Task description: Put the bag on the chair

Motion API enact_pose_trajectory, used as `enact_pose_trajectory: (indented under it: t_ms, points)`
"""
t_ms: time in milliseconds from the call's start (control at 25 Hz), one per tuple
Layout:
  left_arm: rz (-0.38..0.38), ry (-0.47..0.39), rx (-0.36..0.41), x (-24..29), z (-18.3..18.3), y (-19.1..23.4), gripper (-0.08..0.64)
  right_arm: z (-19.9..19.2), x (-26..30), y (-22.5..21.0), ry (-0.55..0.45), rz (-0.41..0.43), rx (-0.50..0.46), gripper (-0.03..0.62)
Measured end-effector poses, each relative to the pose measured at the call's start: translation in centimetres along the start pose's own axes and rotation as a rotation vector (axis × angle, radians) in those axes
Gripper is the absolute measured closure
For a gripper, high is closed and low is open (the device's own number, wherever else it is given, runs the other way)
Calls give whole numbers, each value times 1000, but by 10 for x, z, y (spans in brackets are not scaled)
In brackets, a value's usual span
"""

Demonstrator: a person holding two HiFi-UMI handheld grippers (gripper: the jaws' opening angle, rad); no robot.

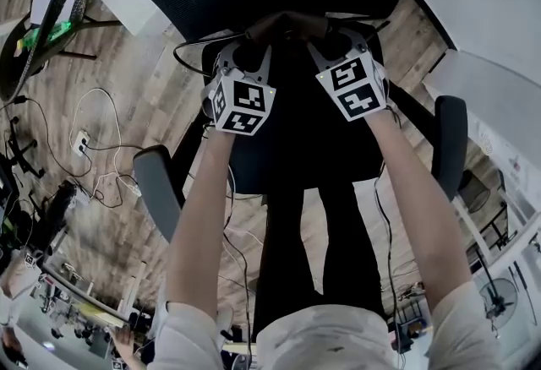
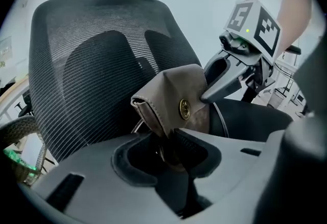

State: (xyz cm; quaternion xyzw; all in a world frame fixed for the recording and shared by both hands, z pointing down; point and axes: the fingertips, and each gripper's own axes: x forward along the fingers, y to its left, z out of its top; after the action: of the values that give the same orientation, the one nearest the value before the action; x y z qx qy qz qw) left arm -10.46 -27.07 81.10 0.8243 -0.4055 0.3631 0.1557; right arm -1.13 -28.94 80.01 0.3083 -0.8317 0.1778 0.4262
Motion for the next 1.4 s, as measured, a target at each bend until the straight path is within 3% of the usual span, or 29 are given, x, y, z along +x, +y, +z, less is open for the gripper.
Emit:
enact_pose_trajectory:
  t_ms: [240,600,1000,1400]
  points:
    - [42,14,9,-2,-2,6,425,2,0,2,-9,3,49,370]
    - [50,3,-46,-14,-3,11,348,0,-10,3,7,2,88,270]
    - [38,-8,-44,-40,-1,-1,344,-2,-34,15,21,-10,107,267]
    - [31,-61,-94,-81,8,-9,344,7,-68,43,15,-29,105,275]
